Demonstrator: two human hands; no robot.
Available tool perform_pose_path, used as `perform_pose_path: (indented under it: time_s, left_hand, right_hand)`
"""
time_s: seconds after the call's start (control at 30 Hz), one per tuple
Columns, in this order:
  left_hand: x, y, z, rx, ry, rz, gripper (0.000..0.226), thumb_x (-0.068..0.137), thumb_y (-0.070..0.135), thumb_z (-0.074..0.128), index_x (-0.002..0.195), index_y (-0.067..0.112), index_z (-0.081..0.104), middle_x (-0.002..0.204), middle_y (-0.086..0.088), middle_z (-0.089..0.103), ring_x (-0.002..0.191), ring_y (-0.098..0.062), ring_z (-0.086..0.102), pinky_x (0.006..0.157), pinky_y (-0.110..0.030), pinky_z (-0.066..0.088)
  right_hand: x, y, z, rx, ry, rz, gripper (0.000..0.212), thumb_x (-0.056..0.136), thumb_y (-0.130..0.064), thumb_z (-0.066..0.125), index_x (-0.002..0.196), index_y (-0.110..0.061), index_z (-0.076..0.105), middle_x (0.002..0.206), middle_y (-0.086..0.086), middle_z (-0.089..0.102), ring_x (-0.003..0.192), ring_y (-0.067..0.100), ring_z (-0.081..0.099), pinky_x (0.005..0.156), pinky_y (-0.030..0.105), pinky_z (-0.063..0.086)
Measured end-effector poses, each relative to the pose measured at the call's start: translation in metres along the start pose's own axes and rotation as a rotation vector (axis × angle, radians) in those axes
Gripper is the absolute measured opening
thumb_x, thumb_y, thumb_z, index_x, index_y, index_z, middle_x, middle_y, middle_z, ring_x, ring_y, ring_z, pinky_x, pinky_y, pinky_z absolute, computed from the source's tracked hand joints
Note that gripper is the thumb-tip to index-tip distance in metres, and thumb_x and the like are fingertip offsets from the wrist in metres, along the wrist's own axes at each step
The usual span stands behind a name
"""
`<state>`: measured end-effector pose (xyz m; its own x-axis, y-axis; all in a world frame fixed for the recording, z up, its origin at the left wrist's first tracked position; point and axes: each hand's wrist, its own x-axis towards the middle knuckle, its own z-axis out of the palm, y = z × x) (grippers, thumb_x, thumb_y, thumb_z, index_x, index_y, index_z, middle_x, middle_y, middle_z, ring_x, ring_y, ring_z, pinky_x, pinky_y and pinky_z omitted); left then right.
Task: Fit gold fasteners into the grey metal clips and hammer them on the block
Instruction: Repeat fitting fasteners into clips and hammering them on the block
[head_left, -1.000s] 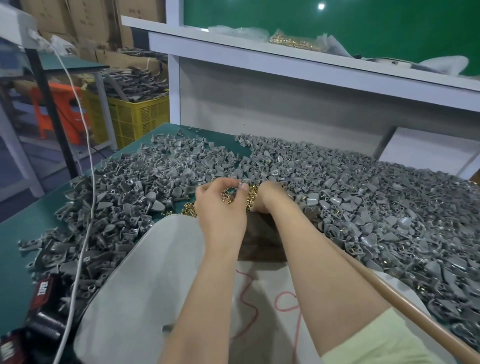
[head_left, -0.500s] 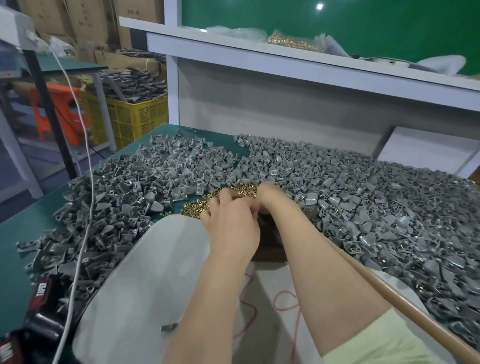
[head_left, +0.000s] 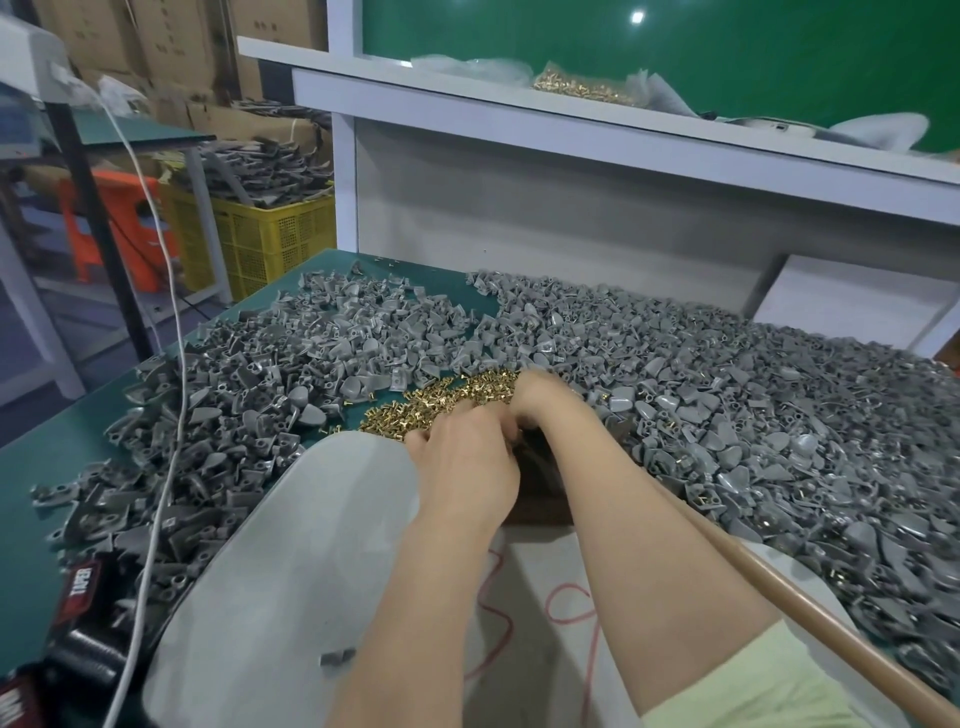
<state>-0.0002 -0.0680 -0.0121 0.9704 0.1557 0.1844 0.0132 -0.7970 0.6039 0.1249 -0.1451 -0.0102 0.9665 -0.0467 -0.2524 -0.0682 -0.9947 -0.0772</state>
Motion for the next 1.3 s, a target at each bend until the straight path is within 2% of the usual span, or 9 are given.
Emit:
perform_pose_path:
  time_s: [0.07,0.23,0.37,0.5,0.6,0.7,0.93,1.17,1.3]
  left_hand:
    - [0.001,-0.001,0.000,-0.014,0.004,0.016,0.032,0.085,0.006,0.049,0.102,0.032,0.058,0.108,0.005,0.059,0.107,-0.022,0.051,0.081,-0.035,0.022]
    - [0.003,-0.002,0.001,-0.031,0.003,0.015,0.034,0.086,0.011,0.053,0.113,0.031,0.055,0.114,0.006,0.060,0.111,-0.022,0.051,0.088,-0.037,0.026]
    - [0.003,-0.004,-0.002,0.040,0.034,-0.042,0.017,0.088,0.023,0.058,0.103,0.031,0.063,0.114,0.004,0.056,0.112,-0.023,0.048,0.086,-0.035,0.025]
    - [0.003,0.000,0.000,0.053,-0.010,-0.016,0.016,0.089,0.020,0.056,0.096,0.030,0.066,0.111,0.004,0.061,0.110,-0.023,0.049,0.084,-0.036,0.024]
    - [0.003,0.004,0.002,0.064,-0.040,0.022,0.011,0.088,0.023,0.058,0.090,0.030,0.066,0.106,0.006,0.064,0.108,-0.023,0.052,0.086,-0.036,0.026]
    - [0.002,0.006,0.002,0.079,-0.061,0.036,0.009,0.089,0.026,0.058,0.086,0.030,0.066,0.104,0.005,0.065,0.107,-0.023,0.054,0.090,-0.037,0.028]
    - [0.000,0.009,-0.001,0.085,-0.071,0.046,0.014,0.088,0.030,0.059,0.074,0.028,0.061,0.097,0.004,0.067,0.103,-0.023,0.056,0.091,-0.038,0.028]
    - [0.000,0.010,-0.001,0.091,-0.063,0.055,0.014,0.090,0.027,0.058,0.076,0.028,0.062,0.097,0.004,0.066,0.103,-0.022,0.055,0.087,-0.036,0.025]
    - [0.000,0.009,-0.001,0.081,-0.062,0.065,0.013,0.090,0.027,0.058,0.077,0.027,0.063,0.096,0.004,0.066,0.102,-0.023,0.055,0.088,-0.036,0.027]
  right_hand:
    - [-0.001,0.005,0.002,0.103,0.088,-0.009,0.007,0.085,-0.009,0.059,0.087,-0.003,0.055,0.086,0.006,0.055,0.070,0.021,0.056,0.057,0.028,0.043]
    - [-0.021,0.031,-0.008,0.542,0.270,-0.125,0.015,0.091,-0.013,0.060,0.100,-0.006,0.070,0.105,0.007,0.069,0.098,0.023,0.064,0.090,0.036,0.051]
    - [-0.059,0.056,-0.017,0.976,0.141,-0.186,0.012,0.089,-0.002,0.061,0.099,-0.003,0.068,0.079,0.006,0.069,0.074,0.013,0.067,0.070,0.023,0.057]
    - [-0.093,0.069,-0.010,1.155,0.089,-0.245,0.011,0.088,0.004,0.058,0.094,-0.001,0.067,0.080,0.013,0.071,0.071,0.016,0.070,0.064,0.018,0.055]
    - [-0.104,0.069,0.001,0.931,0.246,-0.346,0.007,0.088,-0.005,0.062,0.088,-0.010,0.068,0.080,0.001,0.070,0.075,0.014,0.068,0.071,0.020,0.055]
    - [-0.105,0.064,0.019,0.598,0.415,-0.350,0.005,0.086,-0.018,0.066,0.086,-0.021,0.071,0.081,-0.013,0.060,0.072,-0.002,0.053,0.068,0.007,0.038]
    - [-0.106,0.062,0.035,0.605,0.512,-0.302,0.019,0.085,-0.020,0.068,0.072,-0.031,0.060,0.076,-0.014,0.048,0.065,-0.005,0.047,0.063,-0.001,0.032]
    - [-0.112,0.058,0.037,0.619,0.527,-0.289,0.014,0.086,-0.016,0.066,0.074,-0.021,0.063,0.073,-0.012,0.045,0.061,-0.003,0.044,0.061,0.003,0.033]
    - [-0.114,0.055,0.034,0.558,0.526,-0.275,0.010,0.088,-0.016,0.063,0.078,-0.015,0.065,0.077,-0.010,0.046,0.065,0.003,0.043,0.063,0.014,0.029]
